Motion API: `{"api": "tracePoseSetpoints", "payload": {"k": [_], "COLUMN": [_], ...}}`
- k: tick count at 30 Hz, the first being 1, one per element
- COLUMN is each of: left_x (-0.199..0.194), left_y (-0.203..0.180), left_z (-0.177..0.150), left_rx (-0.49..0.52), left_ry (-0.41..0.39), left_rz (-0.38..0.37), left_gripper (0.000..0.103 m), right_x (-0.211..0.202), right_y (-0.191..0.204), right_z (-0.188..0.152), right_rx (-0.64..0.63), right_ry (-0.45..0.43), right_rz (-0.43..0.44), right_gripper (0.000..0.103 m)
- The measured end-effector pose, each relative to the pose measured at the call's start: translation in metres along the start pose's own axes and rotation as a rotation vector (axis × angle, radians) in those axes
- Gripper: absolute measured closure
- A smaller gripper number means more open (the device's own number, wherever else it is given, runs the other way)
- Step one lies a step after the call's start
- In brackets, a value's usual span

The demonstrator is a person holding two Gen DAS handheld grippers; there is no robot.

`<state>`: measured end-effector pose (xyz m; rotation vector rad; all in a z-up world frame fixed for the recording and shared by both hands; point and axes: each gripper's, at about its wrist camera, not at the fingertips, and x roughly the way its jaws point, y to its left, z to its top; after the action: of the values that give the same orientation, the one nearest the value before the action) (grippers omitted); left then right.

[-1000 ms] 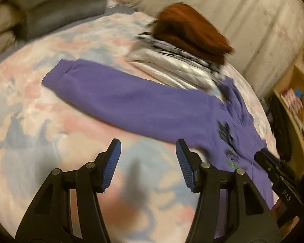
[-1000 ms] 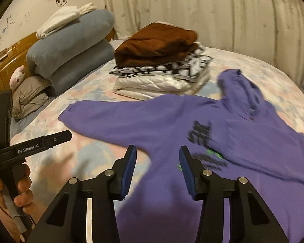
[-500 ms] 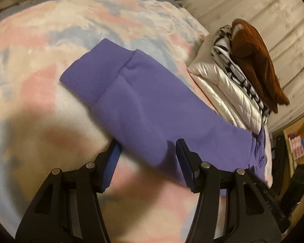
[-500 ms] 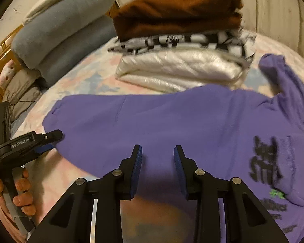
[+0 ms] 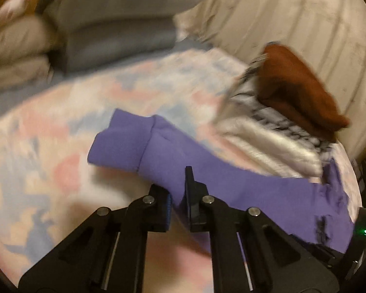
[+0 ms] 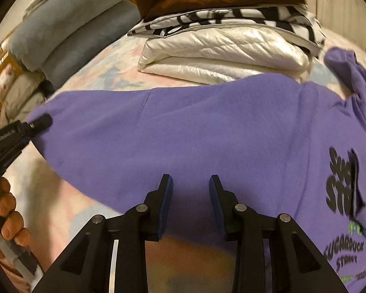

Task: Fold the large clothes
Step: 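Move the left tool to the other sleeve and grasp its cuff, then fold the held sleeve across the hoodie front with the left tool, then release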

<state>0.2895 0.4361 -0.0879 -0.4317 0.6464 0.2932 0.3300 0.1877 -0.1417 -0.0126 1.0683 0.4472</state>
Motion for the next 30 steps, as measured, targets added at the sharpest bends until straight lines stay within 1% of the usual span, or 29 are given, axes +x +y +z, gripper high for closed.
{"api": "tracePoseSetpoints", "payload": {"k": [2, 4, 7, 8, 10, 13, 14, 16, 18, 21, 25, 26, 28, 30], "left_x": [-0.028, -0.054, -0.09, -0.096, -0.109, -0.116, -0.116, -0.111, -0.104, -0.087, -0.065, -0.055, -0.041, -0.027], "left_y": [-0.034, -0.069, -0.131, -0.145, -0.186, -0.233, -0.252, -0.278, -0.308, -0.344, -0.377, -0.386, -0.393, -0.394], "left_z": [0.008, 0.012, 0.01, 0.008, -0.001, -0.017, -0.027, -0.043, -0.069, -0.114, -0.179, -0.2, -0.226, -0.242], "left_rx": [0.065, 0.132, 0.243, 0.265, 0.314, 0.353, 0.371, 0.395, 0.423, 0.47, 0.546, 0.574, 0.614, 0.627], "left_ry": [-0.049, -0.077, -0.109, -0.11, -0.097, -0.068, -0.056, -0.029, 0.011, 0.078, 0.154, 0.179, 0.227, 0.272], "left_rz": [-0.05, -0.091, -0.168, -0.183, -0.234, -0.287, -0.297, -0.31, -0.319, -0.312, -0.286, -0.264, -0.229, -0.222], "left_gripper": [0.097, 0.097, 0.097, 0.097, 0.097, 0.097, 0.097, 0.097, 0.097, 0.097, 0.097, 0.097, 0.097, 0.097], "right_x": [-0.026, -0.054, -0.094, -0.109, -0.132, -0.169, -0.182, -0.207, -0.229, -0.251, -0.264, -0.263, -0.263, -0.259], "right_y": [-0.009, -0.018, -0.045, -0.06, -0.087, -0.135, -0.151, -0.179, -0.211, -0.251, -0.291, -0.299, -0.312, -0.318], "right_z": [-0.004, -0.014, -0.031, -0.039, -0.053, -0.077, -0.086, -0.103, -0.121, -0.146, -0.179, -0.185, -0.194, -0.203], "right_rx": [0.051, 0.078, 0.138, 0.173, 0.23, 0.299, 0.316, 0.346, 0.384, 0.439, 0.489, 0.499, 0.513, 0.517], "right_ry": [-0.023, -0.06, -0.112, -0.133, -0.162, -0.199, -0.213, -0.237, -0.263, -0.276, -0.257, -0.247, -0.235, -0.226], "right_rz": [0.056, 0.07, 0.093, 0.102, 0.101, 0.072, 0.047, -0.007, -0.055, -0.095, -0.132, -0.136, -0.133, -0.132], "right_gripper": [0.07, 0.07, 0.07, 0.07, 0.07, 0.07, 0.07, 0.07, 0.07, 0.07, 0.07, 0.07, 0.07, 0.07]}}
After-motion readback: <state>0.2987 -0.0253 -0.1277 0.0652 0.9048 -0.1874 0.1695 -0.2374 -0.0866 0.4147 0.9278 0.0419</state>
